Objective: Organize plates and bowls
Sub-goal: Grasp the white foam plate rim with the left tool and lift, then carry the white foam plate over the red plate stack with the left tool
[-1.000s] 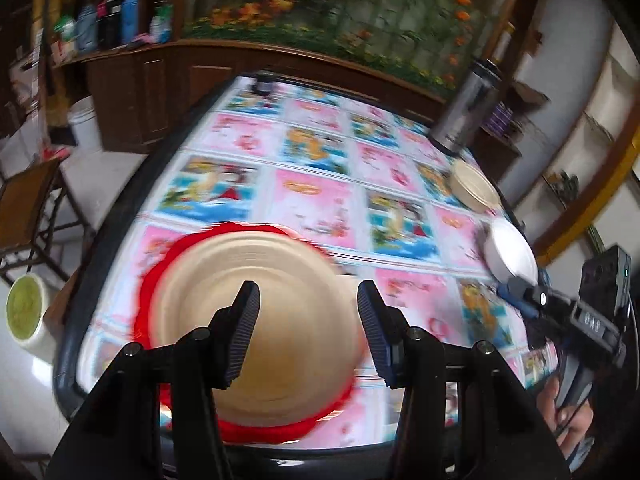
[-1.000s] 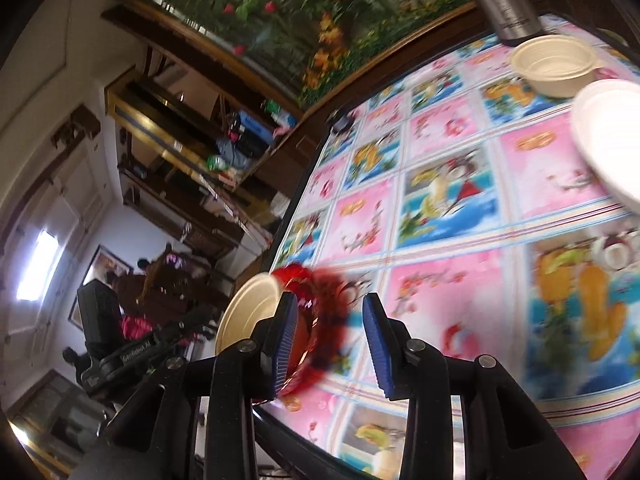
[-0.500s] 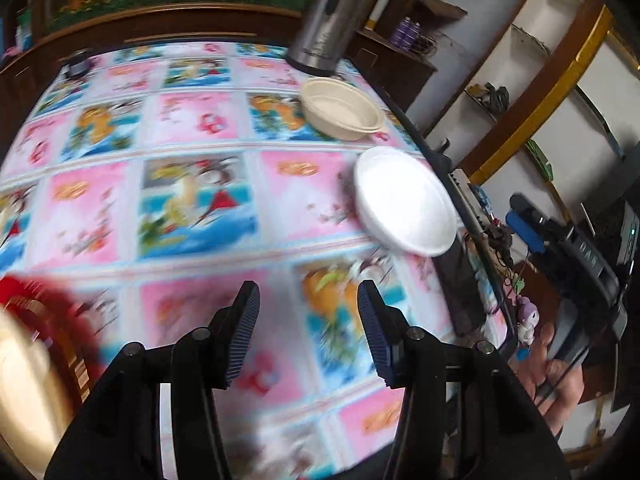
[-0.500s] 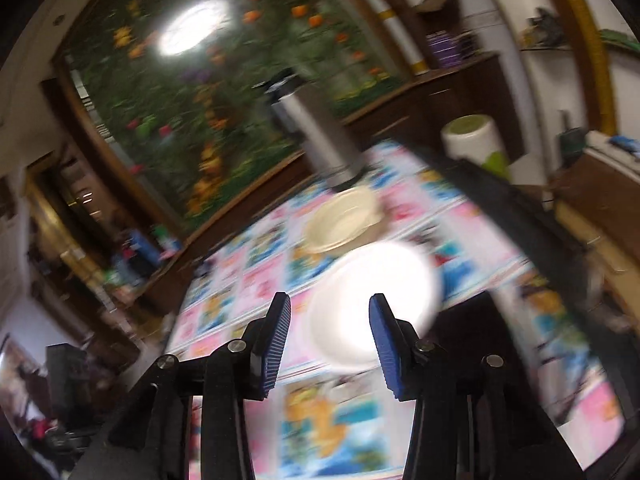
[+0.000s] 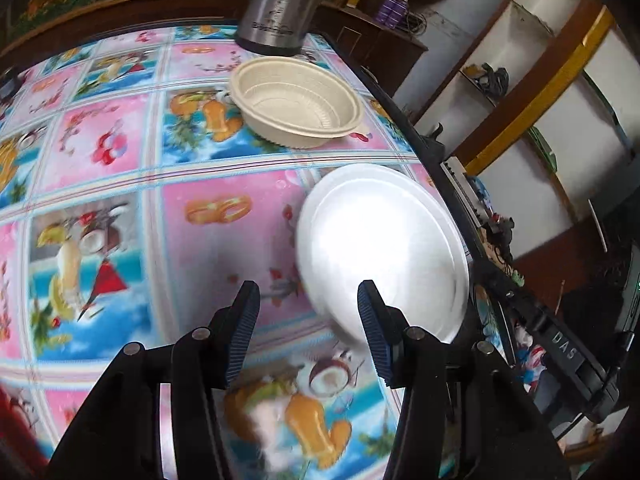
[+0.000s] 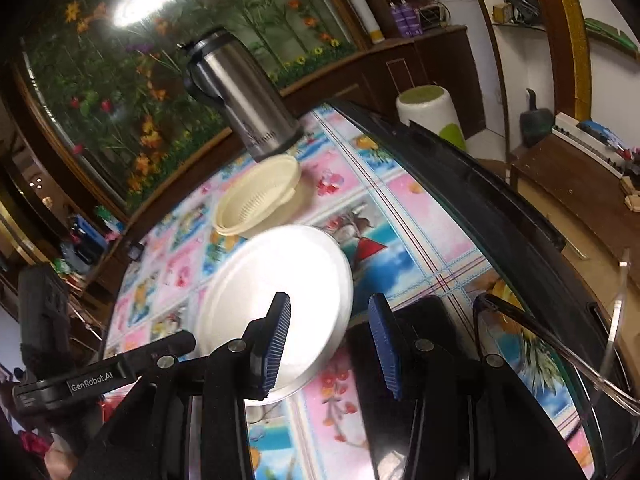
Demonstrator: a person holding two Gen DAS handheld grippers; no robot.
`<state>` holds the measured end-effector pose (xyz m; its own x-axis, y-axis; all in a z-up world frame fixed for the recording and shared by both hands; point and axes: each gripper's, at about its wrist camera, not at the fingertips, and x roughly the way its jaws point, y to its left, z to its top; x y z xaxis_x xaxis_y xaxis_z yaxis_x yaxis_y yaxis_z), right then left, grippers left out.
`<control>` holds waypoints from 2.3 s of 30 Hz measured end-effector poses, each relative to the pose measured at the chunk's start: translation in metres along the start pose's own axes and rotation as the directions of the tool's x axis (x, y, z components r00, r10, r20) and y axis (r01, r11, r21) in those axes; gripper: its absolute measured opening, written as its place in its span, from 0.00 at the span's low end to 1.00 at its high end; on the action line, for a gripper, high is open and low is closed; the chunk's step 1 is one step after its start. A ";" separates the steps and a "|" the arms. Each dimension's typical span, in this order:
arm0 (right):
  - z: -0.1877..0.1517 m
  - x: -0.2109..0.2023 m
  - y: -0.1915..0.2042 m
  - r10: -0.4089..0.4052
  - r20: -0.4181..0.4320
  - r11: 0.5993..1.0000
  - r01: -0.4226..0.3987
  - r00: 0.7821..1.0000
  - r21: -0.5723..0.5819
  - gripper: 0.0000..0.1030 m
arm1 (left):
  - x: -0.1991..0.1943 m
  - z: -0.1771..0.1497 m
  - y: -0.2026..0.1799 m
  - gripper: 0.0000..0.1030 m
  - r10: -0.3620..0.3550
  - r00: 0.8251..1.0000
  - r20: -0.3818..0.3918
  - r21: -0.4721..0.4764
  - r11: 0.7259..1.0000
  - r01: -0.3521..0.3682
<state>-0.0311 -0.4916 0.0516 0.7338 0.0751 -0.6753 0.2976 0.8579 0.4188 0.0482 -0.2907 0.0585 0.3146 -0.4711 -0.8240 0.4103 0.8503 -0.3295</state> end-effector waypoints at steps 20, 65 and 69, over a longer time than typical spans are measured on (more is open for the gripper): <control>-0.079 -0.040 0.077 0.201 -0.117 0.957 -0.220 0.973 -0.190 0.15 | -0.079 -0.100 0.040 0.20 0.214 0.974 0.070 0.077 0.973 -0.219; -0.139 -0.035 0.135 0.166 -0.174 0.917 -0.217 0.971 -0.335 0.18 | -0.100 -0.165 0.067 0.23 0.309 0.924 0.226 0.090 0.938 -0.335; -0.138 -0.037 0.138 0.170 -0.168 0.914 -0.219 0.971 -0.341 0.18 | -0.103 -0.166 0.068 0.23 0.312 0.921 0.235 0.089 0.936 -0.340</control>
<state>-0.1013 -0.3059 0.0507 0.6605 0.3044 -0.6864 -0.0970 0.9411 0.3240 -0.0980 -0.1457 0.0443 0.6187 -0.2238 -0.7531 0.3536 0.9353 0.0125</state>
